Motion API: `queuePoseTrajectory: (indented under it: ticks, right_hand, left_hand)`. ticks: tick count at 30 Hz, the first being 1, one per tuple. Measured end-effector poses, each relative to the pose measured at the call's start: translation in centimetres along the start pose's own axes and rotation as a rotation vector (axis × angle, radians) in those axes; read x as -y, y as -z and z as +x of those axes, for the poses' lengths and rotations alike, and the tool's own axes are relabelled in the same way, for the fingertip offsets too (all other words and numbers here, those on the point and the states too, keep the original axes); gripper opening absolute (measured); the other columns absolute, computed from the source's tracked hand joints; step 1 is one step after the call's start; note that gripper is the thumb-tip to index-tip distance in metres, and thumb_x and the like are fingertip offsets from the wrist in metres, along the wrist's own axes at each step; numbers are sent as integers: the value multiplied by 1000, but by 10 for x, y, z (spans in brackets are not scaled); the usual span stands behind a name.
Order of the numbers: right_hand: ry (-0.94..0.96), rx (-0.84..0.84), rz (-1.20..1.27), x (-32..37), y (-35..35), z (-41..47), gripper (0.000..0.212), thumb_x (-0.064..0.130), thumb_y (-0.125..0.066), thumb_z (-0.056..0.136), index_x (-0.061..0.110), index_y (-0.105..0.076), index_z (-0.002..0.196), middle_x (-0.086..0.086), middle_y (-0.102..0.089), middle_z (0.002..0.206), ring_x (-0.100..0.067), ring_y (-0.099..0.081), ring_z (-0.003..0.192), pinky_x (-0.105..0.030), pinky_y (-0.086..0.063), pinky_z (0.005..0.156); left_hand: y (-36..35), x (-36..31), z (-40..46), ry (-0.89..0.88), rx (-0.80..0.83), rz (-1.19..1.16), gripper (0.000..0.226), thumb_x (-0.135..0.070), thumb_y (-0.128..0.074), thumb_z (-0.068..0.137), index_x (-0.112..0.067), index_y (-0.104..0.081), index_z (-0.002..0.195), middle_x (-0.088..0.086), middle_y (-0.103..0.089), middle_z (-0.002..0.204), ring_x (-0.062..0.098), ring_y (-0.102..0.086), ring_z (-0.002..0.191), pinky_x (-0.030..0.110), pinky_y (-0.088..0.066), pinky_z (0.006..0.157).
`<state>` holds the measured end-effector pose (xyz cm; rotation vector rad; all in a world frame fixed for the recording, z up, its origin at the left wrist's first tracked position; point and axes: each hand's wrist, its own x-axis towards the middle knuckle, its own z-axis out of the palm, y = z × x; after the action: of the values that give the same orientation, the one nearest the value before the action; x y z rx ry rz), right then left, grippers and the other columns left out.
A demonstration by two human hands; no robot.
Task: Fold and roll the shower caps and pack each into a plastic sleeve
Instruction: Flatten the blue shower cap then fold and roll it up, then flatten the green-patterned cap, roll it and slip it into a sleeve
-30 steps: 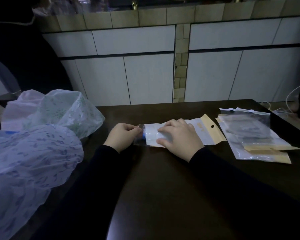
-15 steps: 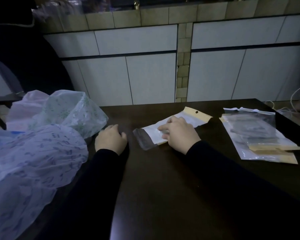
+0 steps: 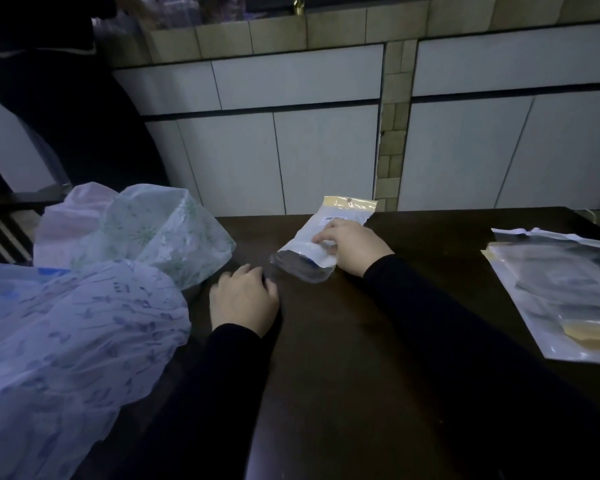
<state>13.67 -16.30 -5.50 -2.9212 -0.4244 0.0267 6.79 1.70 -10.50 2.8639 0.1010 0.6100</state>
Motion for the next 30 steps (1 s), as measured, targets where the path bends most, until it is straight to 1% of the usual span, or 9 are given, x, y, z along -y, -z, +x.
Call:
queuePoseTrajectory:
  ticks: [8,11,13,15,17,19,21,24,30]
  right_hand:
    - [30,-207,7,-1,-15,-2,54,1,-54,88,33,-55,132,0,-51,133,-22,-51,114,-36,-47,95]
    - [61,-322,46,11,-10,-4,45,6,-53,92,31,-56,131,3,-54,128,-20,-51,112,-36,-44,96]
    - [114,-415,80,27,-5,-7,38,13,-53,94,31,-59,127,3,-57,122,-19,-52,110,-36,-43,95]
    - [187,-466,136,47,1,-8,34,20,-55,93,30,-60,125,4,-59,119,-19,-52,111,-38,-42,96]
    - [272,-443,193,67,5,-8,38,25,-58,89,32,-58,126,4,-58,119,-19,-51,112,-38,-40,97]
    - [359,-342,240,85,7,-9,46,31,-61,83,37,-53,129,6,-54,121,-17,-49,114,-39,-38,98]
    - [413,-258,240,99,4,-11,59,41,-68,77,38,-47,132,8,-50,125,-16,-46,117,-41,-37,98]
    - [443,-287,232,117,-4,-13,72,54,-73,72,36,-39,133,8,-47,130,-15,-44,120,-40,-36,99]
    - [371,-432,206,136,-18,-6,65,44,-69,78,34,-38,134,6,-51,122,-17,-48,114,-39,-40,94]
  left_hand:
    - [-2,0,2,15,-15,-42,22,-28,-44,91,-19,-50,71,1,-63,91,29,-56,89,35,-35,72]
    - [11,-5,-2,17,-8,-127,17,-28,-50,89,-19,-61,80,3,-64,93,28,-60,92,35,-40,74]
    - [25,-10,-5,18,-139,-228,18,-25,-59,87,-15,-67,100,7,-64,100,28,-59,96,36,-44,78]
    - [43,-16,-7,4,-351,-344,23,-17,-66,83,-11,-67,105,11,-61,102,29,-55,95,32,-41,77]
    - [65,-18,-9,2,-519,-393,25,-14,-69,80,-11,-66,105,11,-56,104,26,-51,98,23,-33,76]
    - [87,-13,-8,13,-569,-370,29,-14,-70,80,-12,-65,109,10,-54,111,24,-47,104,20,-29,80]
    - [111,-1,-5,26,-494,-258,35,-17,-70,80,-12,-64,115,10,-53,116,25,-45,109,24,-32,82]
    - [146,27,1,5,-310,0,39,-31,-71,81,-14,-65,116,9,-58,117,26,-50,112,32,-38,91]
    - [147,50,11,-37,-89,381,30,-42,-63,83,-20,-66,104,0,-67,101,20,-60,97,30,-36,73]
